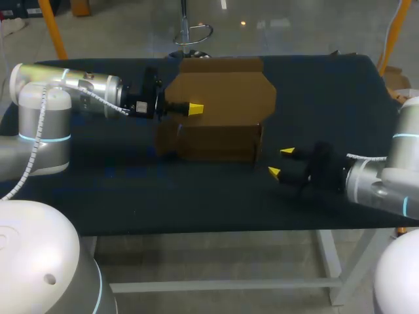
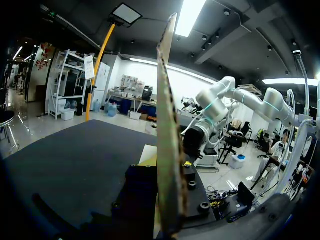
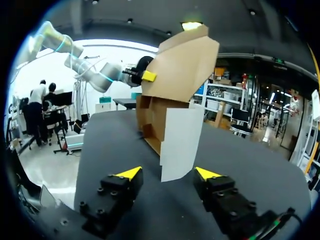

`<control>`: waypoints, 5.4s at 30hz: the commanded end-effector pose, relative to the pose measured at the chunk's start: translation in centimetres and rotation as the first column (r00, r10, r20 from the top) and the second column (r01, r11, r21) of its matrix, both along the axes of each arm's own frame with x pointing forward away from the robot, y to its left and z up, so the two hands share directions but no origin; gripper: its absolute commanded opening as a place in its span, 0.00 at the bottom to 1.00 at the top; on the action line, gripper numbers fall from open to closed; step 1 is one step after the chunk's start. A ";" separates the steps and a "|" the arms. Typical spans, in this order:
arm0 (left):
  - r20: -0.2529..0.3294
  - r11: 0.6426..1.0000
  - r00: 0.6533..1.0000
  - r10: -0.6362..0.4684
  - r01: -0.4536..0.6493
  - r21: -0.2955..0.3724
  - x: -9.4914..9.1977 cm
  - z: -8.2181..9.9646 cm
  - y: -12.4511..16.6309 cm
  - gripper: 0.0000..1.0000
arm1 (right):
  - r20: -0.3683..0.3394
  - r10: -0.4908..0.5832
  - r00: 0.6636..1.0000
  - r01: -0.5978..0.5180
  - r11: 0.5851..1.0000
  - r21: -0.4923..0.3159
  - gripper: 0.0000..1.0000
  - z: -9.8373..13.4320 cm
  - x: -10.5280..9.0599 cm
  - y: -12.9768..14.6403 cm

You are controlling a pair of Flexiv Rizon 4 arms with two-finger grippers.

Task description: Assemble the packaging by folding the flat box into shape, placing the metal phone stand inside, and closing the box properly

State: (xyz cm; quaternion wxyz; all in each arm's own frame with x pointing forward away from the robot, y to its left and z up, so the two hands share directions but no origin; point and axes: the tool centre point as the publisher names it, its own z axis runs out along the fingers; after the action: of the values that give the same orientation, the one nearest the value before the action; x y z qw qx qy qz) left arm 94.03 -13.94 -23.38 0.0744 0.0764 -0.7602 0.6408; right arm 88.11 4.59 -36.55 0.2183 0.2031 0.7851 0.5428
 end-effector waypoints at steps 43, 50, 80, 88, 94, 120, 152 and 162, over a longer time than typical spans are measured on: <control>0.000 1.000 1.000 0.000 0.000 0.000 0.0 -0.2 0.0 0.00 | 0.031 0.281 0.959 -0.281 0.960 -0.003 0.55 -0.4 6.2 3.7; 0.000 1.000 1.000 0.000 0.000 0.000 0.0 -0.2 0.0 0.00 | 0.032 0.245 0.969 -0.245 0.969 0.009 0.56 -0.3 6.3 4.4; 0.000 1.000 1.000 0.000 0.000 0.000 0.0 -0.2 0.0 0.00 | -0.003 -0.100 0.995 0.100 0.992 0.078 0.69 -0.4 7.0 5.5; 0.000 1.000 1.000 0.000 0.000 0.000 0.0 -0.2 0.0 0.00 | -0.024 -0.179 0.983 0.181 0.980 0.078 0.67 -0.7 7.4 5.9; 0.000 1.000 1.000 0.000 0.000 0.000 0.0 -0.2 0.0 0.00 | -0.035 -0.246 0.969 0.248 0.966 0.076 0.64 -0.9 7.9 6.1; 0.000 1.000 1.000 0.000 0.000 0.000 0.0 -0.2 0.0 0.00 | -0.026 -0.486 0.873 0.487 0.871 0.063 0.46 -0.4 9.1 6.7; 0.060 0.999 0.998 0.018 -0.020 0.035 -0.8 0.9 0.5 1.00 | 0.056 -0.735 0.675 0.737 0.673 -0.051 0.00 0.2 9.0 6.5; 0.201 0.988 0.978 0.058 -0.086 0.131 -3.0 3.9 3.6 1.00 | 0.020 -0.721 0.693 0.721 0.691 -0.049 0.00 0.3 9.0 4.9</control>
State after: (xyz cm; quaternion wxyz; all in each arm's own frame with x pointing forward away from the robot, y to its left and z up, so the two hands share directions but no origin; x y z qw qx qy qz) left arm 93.12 -11.63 -21.07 -0.0014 0.0267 -0.7948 0.6062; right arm 97.28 9.26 -36.18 0.3102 0.4219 0.7151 0.4630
